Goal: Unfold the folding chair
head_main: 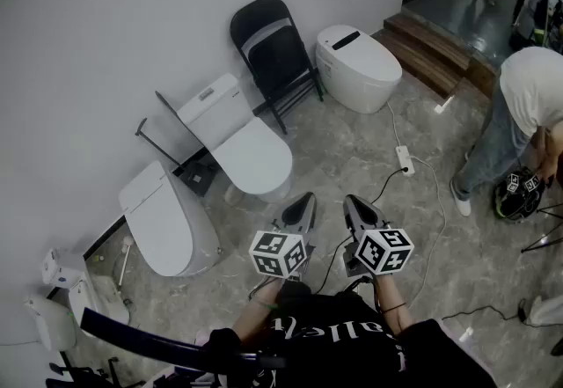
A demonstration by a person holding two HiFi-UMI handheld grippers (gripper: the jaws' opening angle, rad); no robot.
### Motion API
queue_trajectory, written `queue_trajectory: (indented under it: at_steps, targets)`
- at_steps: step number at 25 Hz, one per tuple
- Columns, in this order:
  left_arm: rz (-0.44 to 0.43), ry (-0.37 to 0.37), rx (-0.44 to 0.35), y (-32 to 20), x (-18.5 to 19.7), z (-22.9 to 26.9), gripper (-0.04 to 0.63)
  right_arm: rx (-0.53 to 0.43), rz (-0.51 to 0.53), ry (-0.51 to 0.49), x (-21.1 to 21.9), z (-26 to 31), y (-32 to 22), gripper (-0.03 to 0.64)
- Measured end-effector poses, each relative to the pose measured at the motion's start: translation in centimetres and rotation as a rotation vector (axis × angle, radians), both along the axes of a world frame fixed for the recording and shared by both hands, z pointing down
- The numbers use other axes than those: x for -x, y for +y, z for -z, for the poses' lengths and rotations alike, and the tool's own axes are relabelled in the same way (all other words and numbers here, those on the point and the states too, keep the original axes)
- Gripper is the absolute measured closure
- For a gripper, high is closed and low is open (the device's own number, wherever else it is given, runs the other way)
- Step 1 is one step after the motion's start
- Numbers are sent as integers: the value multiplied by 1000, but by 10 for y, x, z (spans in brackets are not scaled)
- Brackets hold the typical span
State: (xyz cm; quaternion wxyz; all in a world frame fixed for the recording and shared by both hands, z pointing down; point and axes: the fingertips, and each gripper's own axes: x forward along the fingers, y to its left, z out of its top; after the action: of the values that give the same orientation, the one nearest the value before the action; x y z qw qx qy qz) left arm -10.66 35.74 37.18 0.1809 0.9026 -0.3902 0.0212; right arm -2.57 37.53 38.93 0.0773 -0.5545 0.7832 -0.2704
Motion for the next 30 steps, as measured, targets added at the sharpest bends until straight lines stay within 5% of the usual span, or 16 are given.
queue_trajectory:
  at_steps: [19, 30]
  targets:
    - [56, -17, 48, 24, -65, -25, 591, 59, 71, -36, -64, -32, 15, 601]
    - [78, -40, 28, -74, -26, -30, 591, 63, 87, -35, -33, -36, -79, 601]
